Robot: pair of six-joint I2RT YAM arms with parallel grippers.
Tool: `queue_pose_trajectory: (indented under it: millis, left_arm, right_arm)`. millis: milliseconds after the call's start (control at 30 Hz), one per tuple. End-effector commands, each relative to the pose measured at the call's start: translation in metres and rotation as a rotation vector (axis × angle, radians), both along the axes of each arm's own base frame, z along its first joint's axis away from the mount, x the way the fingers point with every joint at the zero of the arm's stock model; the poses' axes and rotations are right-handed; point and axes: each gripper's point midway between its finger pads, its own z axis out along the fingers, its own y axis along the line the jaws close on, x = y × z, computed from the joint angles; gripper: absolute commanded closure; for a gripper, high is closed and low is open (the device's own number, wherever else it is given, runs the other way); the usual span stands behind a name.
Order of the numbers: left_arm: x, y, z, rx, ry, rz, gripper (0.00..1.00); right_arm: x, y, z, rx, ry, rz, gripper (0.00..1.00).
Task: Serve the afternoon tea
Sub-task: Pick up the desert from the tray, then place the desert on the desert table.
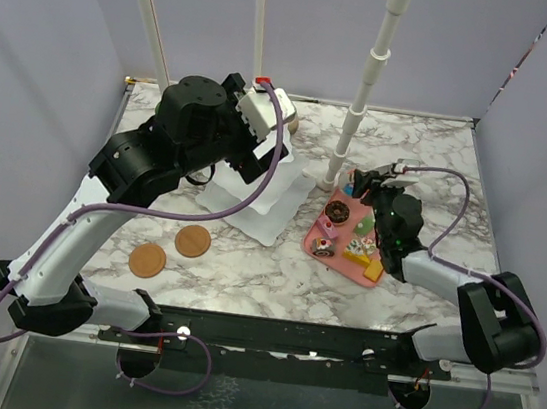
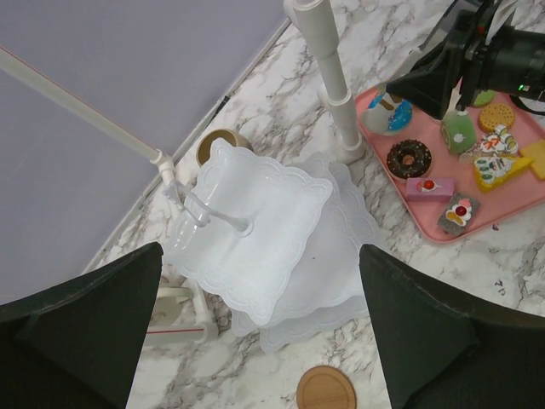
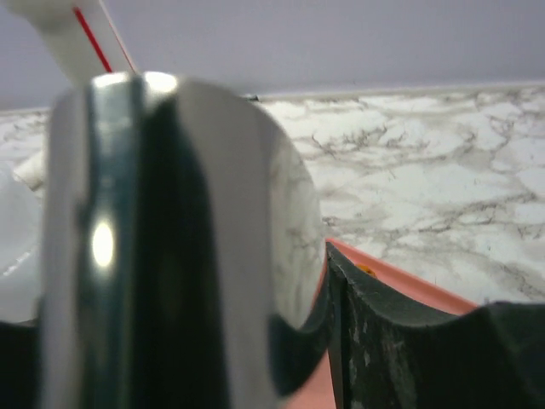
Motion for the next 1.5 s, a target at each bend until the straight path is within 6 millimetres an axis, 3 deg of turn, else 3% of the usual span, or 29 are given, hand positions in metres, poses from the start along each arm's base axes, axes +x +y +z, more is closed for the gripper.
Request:
queue_pose_trajectory:
  millis: [0, 167, 300, 467, 900, 1133, 1467]
  left_arm:
    - [-0.009, 0.008, 0.006, -0.011, -0.011, -0.007, 0.01]
    - [-0.008, 0.013, 0.006, 0.003, -0.019, 0.014, 0.01]
    - [-0.009, 0.013, 0.001, 0.013, -0.003, 0.015, 0.01]
    - [-0.008, 0.017, -0.005, 0.032, 0.002, 0.027, 0.01]
    - [-0.014, 0.022, -0.008, 0.046, 0.016, 0.025, 0.01]
    - [-0.016, 0.022, -0.013, 0.053, 0.024, 0.016, 0.02]
    - [-0.017, 0.023, -0.018, 0.065, 0.033, 0.015, 0.02]
  right_arm:
    - [-0.019, 0.012, 0.022, 0.022, -0.043, 0.077, 0.55]
    - [-0.049, 0.03, 0.021, 0.038, -0.033, 0.147, 0.56]
    - [-0.075, 0.055, 0.018, 0.03, -0.026, 0.213, 0.56]
    - [-0.087, 0.08, 0.02, 0.032, -0.034, 0.279, 0.57]
    - [-0.047, 0.14, 0.018, 0.07, -0.099, 0.35, 0.56]
    - [-0.03, 0.15, 0.02, 0.082, -0.133, 0.328, 0.56]
    - [-0.006, 0.155, 0.0, 0.092, -0.158, 0.26, 0.55]
